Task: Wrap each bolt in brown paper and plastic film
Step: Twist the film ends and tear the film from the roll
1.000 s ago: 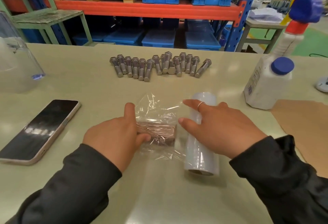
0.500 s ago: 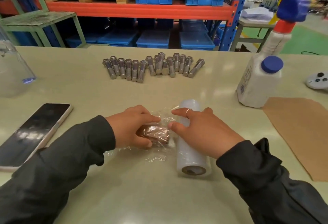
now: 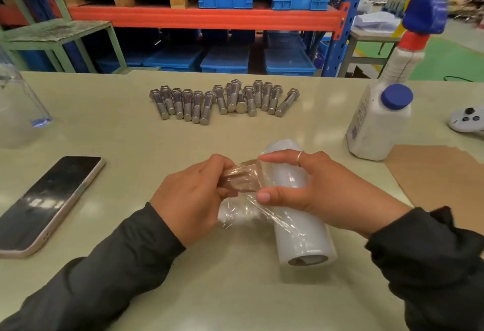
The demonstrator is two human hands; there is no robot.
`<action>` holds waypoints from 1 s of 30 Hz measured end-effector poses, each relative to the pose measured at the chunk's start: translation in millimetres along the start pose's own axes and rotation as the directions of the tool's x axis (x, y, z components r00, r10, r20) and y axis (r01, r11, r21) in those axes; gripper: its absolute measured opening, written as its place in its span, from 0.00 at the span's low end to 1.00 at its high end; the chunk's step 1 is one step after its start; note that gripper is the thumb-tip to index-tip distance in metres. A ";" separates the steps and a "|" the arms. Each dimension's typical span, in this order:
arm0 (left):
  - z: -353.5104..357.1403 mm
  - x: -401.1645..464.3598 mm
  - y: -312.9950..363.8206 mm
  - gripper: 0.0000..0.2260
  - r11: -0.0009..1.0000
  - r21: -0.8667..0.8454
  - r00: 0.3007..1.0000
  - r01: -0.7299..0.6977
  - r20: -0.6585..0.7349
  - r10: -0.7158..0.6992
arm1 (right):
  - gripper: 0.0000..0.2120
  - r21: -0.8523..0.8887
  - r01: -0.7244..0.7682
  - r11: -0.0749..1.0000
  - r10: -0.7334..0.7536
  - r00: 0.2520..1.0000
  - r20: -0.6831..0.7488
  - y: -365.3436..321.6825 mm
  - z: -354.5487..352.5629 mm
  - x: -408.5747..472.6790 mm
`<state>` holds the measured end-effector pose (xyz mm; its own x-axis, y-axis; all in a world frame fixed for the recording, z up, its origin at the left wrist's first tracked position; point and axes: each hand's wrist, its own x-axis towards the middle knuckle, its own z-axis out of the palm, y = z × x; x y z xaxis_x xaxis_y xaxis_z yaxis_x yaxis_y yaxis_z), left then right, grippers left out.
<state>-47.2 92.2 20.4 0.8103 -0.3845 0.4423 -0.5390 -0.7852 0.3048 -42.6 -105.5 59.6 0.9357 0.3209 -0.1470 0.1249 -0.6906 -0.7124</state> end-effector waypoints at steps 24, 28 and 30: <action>23.1 60.4 82.2 0.19 0.269 -0.960 0.970 0.083 0.016 -0.243 | 0.13 0.624 0.313 0.715 -0.090 0.928 -0.362 20.3 -14.5 -21.0; 33.7 59.3 77.1 0.16 0.100 -0.976 0.913 0.193 0.141 -0.384 | 0.15 0.409 0.188 0.893 -0.050 0.945 -0.324 24.9 -21.2 -14.0; 35.8 59.2 73.3 0.20 0.019 -0.971 0.878 0.237 0.206 -0.432 | 0.15 0.049 0.090 0.995 -0.064 0.919 -0.389 24.6 -22.8 -13.6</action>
<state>-30.5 -5.5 38.7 0.9917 -0.0983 0.0833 -0.0419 0.3655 0.9299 -44.7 -141.6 59.7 0.9803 0.0869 0.1773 0.1922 -0.6260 -0.7557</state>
